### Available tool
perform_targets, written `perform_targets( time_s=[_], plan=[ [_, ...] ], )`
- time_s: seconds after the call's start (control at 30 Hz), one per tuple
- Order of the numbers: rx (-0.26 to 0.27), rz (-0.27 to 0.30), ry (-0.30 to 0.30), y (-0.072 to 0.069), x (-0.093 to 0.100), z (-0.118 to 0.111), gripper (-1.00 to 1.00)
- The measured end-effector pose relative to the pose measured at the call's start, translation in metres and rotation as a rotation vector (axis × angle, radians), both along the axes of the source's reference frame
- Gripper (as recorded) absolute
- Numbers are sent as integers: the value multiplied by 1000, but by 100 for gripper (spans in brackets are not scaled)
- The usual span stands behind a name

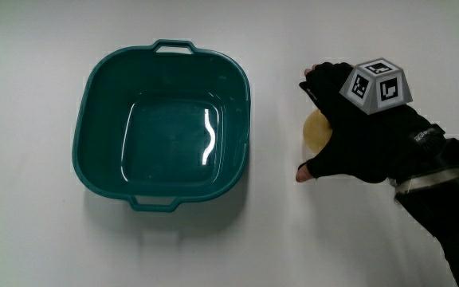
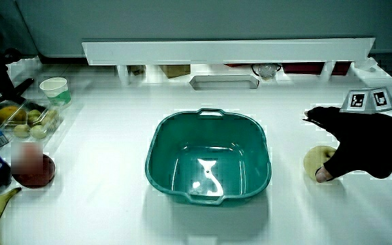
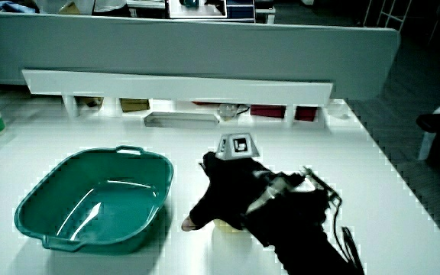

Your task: Pick pear from desk

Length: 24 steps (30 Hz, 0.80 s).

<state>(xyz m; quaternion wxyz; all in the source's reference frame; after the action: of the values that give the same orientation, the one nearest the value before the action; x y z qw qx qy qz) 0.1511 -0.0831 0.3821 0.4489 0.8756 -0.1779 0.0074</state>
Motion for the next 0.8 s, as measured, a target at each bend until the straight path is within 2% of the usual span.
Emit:
perform_targets(
  time_s=[0.13, 0.37, 0.47, 0.6, 0.7, 0.77, 0.8],
  plan=[
    [-59, 43, 21, -8, 10, 20, 0],
    [-114, 94, 80, -14, 25, 51, 0],
    [-140, 103, 81, -14, 31, 59, 0],
    [-150, 117, 109, -13, 38, 68, 0],
    [-142, 121, 112, -12, 40, 70, 0],
    [-134, 123, 134, -12, 41, 72, 0],
    [-142, 120, 122, -12, 40, 72, 0]
  ],
)
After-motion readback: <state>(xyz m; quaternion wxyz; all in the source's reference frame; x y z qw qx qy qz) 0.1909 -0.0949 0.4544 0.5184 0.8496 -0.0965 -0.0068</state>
